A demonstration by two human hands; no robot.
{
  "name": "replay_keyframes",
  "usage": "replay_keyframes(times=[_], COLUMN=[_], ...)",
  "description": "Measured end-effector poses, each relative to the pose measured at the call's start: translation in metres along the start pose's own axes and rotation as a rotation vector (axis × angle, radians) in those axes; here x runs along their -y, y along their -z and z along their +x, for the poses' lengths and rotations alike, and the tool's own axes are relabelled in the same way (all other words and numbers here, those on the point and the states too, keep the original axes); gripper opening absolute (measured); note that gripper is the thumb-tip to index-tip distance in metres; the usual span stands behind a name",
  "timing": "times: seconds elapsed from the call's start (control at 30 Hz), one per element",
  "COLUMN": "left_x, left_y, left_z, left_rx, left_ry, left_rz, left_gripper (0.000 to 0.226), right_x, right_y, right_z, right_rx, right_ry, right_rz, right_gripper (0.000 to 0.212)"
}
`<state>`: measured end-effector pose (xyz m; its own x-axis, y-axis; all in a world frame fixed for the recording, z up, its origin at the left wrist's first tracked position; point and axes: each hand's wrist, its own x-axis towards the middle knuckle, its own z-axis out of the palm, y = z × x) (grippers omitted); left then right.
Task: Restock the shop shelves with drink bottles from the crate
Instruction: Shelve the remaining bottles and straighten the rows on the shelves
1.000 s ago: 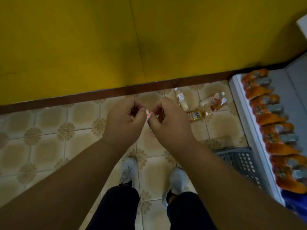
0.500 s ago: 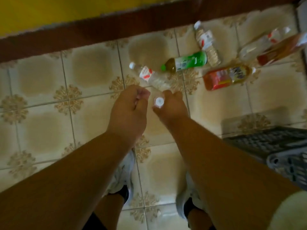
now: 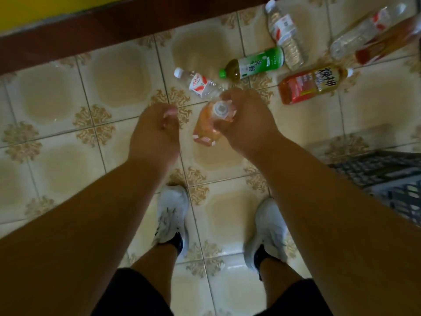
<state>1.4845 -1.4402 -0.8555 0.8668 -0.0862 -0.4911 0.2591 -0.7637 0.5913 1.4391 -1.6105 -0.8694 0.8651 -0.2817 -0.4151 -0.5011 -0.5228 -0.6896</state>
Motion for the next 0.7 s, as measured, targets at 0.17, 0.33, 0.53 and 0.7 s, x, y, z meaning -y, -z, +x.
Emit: replay_keyframes(times=[0.17,0.33,0.53,0.7], left_x=[-0.086,-0.194,-0.299,-0.332], left_y=[0.083,0.154,0.227,0.268], left_z=[-0.06,-0.141,-0.248,-0.288], left_rx=[0.217,0.224,0.486,0.832], left_ry=[-0.077,0.087,0.045,-0.087], left_rz=[-0.319,-0.568,-0.977,-1.073], left_gripper=[0.045,0.054,0.067,0.06], right_x=[0.12,0.232,0.339,0.383], right_y=[0.108,0.2,0.309,0.354], right_z=[-0.074,-0.126,-0.212,-0.275], right_rx=[-0.017,-0.048,-0.038,-0.042], right_ry=[0.089,-0.015,0.093,0.124], right_rz=[0.449,0.793,0.727,0.884], right_gripper=[0.032,0.034,0.048,0.035])
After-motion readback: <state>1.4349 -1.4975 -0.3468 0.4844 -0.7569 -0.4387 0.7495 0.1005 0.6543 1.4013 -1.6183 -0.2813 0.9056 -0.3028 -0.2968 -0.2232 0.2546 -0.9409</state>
